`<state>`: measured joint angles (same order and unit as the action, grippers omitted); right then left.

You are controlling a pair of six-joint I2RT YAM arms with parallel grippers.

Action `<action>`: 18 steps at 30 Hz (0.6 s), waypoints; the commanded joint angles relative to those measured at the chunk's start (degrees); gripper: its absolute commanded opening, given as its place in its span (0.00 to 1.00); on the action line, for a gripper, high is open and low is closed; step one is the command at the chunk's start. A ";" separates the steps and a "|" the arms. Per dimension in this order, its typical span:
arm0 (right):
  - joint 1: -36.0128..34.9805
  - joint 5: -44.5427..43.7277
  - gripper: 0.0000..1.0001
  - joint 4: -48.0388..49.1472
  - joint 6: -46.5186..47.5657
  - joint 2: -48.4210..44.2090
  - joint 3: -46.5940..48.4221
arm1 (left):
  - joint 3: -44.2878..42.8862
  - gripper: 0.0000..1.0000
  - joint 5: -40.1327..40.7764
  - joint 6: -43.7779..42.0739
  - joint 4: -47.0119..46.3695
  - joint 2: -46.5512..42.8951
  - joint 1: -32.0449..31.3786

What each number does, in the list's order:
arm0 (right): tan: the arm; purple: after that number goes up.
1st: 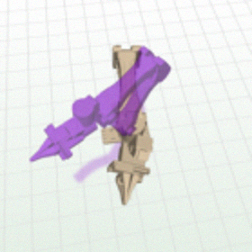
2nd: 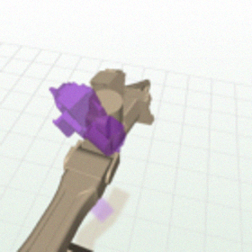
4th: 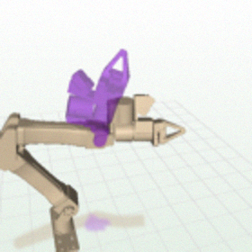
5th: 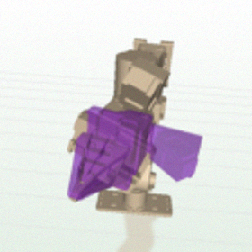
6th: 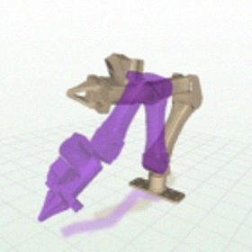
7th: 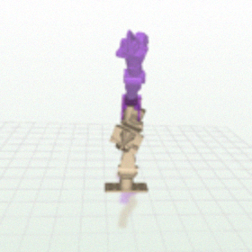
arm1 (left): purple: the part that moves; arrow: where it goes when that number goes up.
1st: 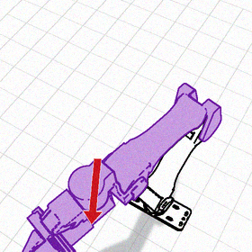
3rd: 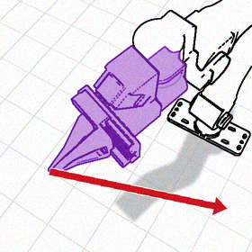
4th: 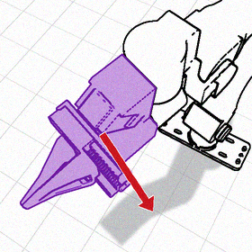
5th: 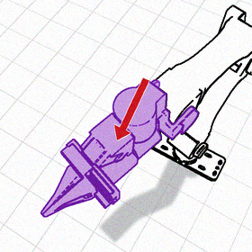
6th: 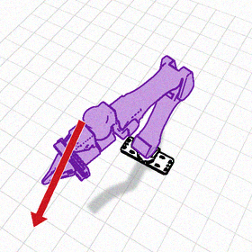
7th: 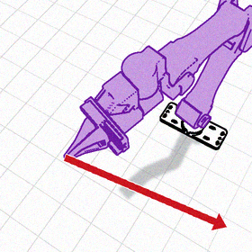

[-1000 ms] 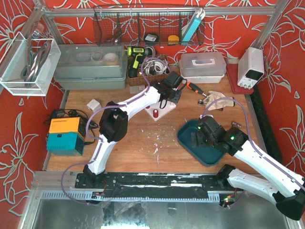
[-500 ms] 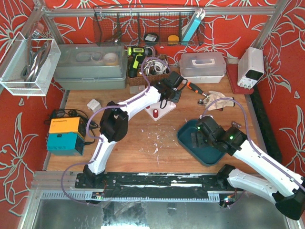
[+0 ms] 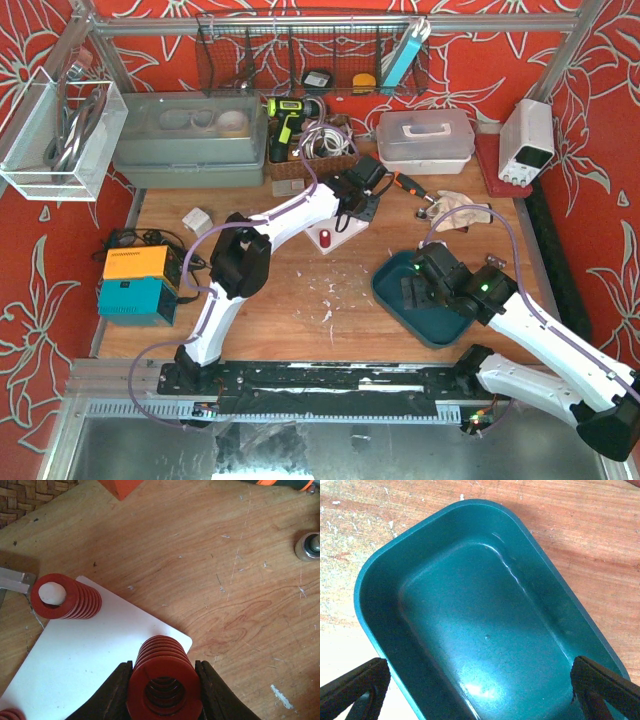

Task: Install the large spring

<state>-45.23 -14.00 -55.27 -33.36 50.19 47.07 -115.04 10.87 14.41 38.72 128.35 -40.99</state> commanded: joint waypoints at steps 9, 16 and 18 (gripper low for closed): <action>0.41 -0.06 0.99 0.30 1.09 -0.71 0.07 | -1.38 0.62 2.84 1.68 1.03 0.28 -0.32; 0.49 -4.19 0.99 3.29 4.27 1.30 5.27 | 1.62 0.71 5.83 3.69 0.90 -7.78 -0.32; 0.52 -7.00 0.99 5.60 6.12 2.27 7.06 | 3.92 0.73 6.92 4.41 -0.17 -11.74 -0.32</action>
<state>-45.21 -15.35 -53.54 -30.65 51.29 49.71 -113.36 14.11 16.84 38.92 126.28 -40.99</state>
